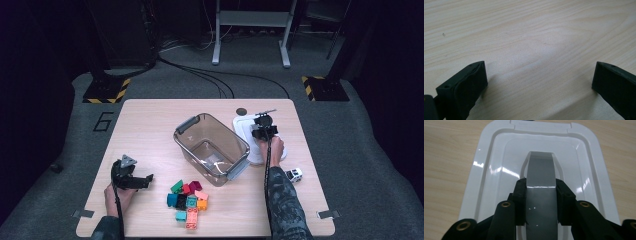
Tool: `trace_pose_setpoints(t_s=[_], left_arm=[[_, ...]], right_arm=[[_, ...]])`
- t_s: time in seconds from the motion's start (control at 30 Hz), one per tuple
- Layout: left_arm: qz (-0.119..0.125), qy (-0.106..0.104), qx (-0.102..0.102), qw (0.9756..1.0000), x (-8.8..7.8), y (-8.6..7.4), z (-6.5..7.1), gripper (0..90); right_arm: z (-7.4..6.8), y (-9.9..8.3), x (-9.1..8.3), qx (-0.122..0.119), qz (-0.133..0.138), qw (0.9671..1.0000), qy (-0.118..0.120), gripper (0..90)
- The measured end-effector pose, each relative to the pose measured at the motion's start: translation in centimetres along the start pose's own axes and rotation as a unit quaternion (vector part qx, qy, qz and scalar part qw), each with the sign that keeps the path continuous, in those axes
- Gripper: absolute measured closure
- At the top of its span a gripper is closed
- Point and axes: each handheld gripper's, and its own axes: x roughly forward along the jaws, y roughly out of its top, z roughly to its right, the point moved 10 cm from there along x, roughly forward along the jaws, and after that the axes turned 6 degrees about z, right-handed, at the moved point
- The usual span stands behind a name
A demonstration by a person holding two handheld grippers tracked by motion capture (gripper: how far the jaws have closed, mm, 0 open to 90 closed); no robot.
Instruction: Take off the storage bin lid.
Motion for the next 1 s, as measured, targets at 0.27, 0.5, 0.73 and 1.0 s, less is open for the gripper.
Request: trace_pose_setpoints(t_s=[0.27, 0.5, 0.73, 1.0], left_arm=[[0.0, 0.0, 0.0, 1.0, 0.0, 0.0, 0.0, 0.0], [0.0, 0.0, 0.0, 1.0, 0.0, 0.0, 0.0, 0.0], [0.003, 0.0, 0.001, 1.0, 0.0, 0.0, 0.0, 0.0], [0.002, 0.0, 0.001, 1.0, 0.0, 0.0, 0.0, 0.0]], right_arm=[[0.0, 0.2, -0.7, 0.005, 0.007, 0.9998, 0.019, 57.1], [0.7, 0.5, -2.5, 0.002, 0.019, 0.9993, 0.033, 38.5], [1.6, 0.0, -4.4, -0.001, 0.031, 0.9985, 0.046, 24.1], [1.8, -1.1, -6.7, -0.012, 0.038, 0.9968, 0.069, 13.8]])
